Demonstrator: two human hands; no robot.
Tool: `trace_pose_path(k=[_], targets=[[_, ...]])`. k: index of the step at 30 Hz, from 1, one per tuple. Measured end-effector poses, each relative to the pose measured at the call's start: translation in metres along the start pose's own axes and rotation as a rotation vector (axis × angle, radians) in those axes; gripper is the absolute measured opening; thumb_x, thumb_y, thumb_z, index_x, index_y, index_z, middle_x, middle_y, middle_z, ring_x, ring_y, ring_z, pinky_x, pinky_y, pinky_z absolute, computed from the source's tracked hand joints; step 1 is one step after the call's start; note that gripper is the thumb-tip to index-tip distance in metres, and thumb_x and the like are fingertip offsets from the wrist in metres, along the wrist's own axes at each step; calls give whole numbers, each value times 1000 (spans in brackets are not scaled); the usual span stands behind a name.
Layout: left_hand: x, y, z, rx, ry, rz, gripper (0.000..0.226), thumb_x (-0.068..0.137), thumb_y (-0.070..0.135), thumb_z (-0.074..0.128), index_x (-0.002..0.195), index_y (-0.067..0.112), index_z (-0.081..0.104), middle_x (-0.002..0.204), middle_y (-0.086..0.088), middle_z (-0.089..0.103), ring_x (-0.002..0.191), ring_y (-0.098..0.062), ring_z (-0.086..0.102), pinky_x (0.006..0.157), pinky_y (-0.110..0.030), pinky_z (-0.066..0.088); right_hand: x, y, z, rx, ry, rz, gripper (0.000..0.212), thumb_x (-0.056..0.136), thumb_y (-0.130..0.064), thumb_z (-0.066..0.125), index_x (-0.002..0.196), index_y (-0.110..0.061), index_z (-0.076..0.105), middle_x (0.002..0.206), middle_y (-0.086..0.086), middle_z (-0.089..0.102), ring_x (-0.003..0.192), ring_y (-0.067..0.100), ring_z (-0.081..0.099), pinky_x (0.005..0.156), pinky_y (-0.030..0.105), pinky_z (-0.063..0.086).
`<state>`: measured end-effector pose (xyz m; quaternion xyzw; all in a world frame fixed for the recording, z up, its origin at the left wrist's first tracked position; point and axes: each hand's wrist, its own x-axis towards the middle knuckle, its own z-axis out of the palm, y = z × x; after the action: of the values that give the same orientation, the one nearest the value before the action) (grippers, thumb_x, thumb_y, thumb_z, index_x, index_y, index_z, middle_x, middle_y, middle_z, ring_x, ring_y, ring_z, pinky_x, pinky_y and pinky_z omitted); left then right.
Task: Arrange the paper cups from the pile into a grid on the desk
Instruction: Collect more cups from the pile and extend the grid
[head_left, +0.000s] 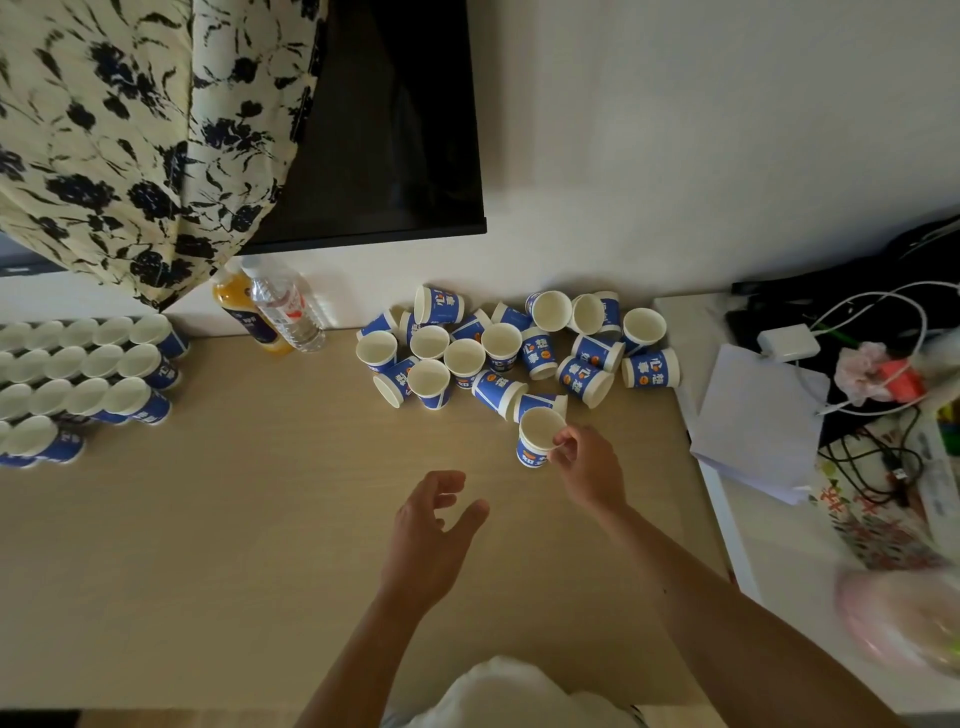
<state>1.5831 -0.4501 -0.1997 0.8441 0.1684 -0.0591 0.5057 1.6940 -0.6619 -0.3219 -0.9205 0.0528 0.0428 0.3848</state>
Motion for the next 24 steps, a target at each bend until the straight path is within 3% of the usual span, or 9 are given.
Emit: trace_pose_path(k=[4,9,13,16,19,24], targets=[[1,-2,6,17,-3,-3,29,85,31,78,110,29,63,112,20,66,105,0,61,85,-27,52,-6,-1,-7,84,-34,25,12,83,-24,72,94,-24,65,92,-6,66,83,11,64,76,35,53],[7,-7,24,85,-20,-7,46,81,31,81,121,25,58,117,14,62,108,-8,59,87,-26,48,-22,-18,-28,314,-112,49,6,84,-20,73,86,-23,68,82,-6,70,74,3,64,63,12,44],[16,-10,39,196,-27,23,73,76,27,85,137,19,47,130,5,55,119,-15,52,94,-25,40,-37,-23,-36,477,-273,17,10,76,-29,75,81,-23,69,79,-6,70,71,4,63,70,21,45],[17,-13,48,227,-42,31,88,68,30,89,142,18,43,132,3,55,122,-18,52,102,-38,45,-50,-23,-36,568,-387,7,11,73,-30,76,78,-24,69,78,-5,69,73,8,61,74,28,47],[14,-22,53,190,-3,60,85,58,43,86,132,23,50,118,12,62,110,-16,61,93,-45,52,-60,-25,-37,597,-471,3,17,69,-37,76,79,-25,69,80,-6,68,77,9,60,78,31,48],[10,-37,52,112,37,91,62,59,49,79,114,29,61,100,18,70,89,-3,67,78,-39,57,-70,-30,-37,675,-503,5,18,73,-28,78,90,-28,70,87,-4,67,82,13,63,81,32,51]])
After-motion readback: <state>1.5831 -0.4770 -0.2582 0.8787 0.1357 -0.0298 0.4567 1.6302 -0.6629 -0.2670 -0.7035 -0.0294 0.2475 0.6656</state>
